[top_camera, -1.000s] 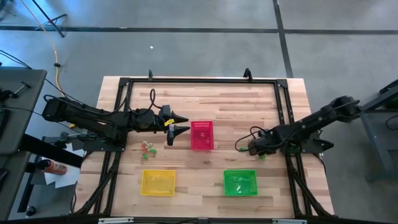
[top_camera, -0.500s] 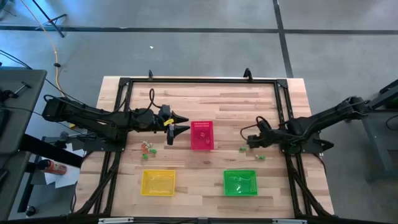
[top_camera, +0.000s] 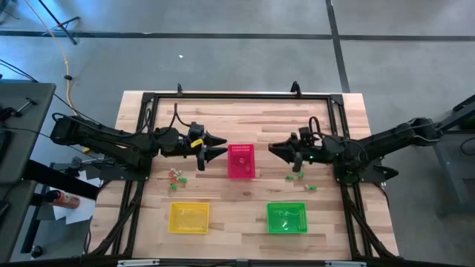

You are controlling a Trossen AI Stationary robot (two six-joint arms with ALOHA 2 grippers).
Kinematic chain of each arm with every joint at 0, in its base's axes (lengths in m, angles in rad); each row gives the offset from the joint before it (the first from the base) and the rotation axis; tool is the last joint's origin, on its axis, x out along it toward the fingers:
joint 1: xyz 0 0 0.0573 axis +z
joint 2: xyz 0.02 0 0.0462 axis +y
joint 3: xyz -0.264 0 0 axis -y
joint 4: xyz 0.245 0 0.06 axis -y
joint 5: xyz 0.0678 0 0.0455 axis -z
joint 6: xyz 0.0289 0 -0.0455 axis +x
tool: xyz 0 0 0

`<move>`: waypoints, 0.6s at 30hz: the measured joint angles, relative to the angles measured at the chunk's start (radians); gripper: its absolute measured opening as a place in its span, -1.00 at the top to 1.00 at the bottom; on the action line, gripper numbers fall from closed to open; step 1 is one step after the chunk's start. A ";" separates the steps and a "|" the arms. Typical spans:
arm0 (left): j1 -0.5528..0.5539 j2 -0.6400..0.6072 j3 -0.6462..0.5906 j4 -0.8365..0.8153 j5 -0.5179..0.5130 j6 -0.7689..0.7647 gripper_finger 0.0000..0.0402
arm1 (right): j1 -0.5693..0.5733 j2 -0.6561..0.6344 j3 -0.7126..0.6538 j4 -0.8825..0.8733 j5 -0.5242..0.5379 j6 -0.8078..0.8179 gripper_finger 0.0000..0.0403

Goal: Sort Halloween decoration
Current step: Put the right orange pumpkin toy into the red bin

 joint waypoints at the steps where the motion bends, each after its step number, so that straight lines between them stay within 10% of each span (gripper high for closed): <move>1: 0.000 0.000 0.000 0.000 0.000 0.000 0.02 | -0.005 0.021 0.002 0.046 -0.013 -0.065 0.57; 8: 0.000 0.000 0.000 0.000 0.000 -0.016 0.02 | -0.013 0.138 0.127 -0.015 -0.081 -0.394 0.57; 18: 0.000 0.000 0.000 -0.001 0.000 -0.016 0.02 | -0.020 0.173 0.213 -0.206 -0.084 -0.424 0.57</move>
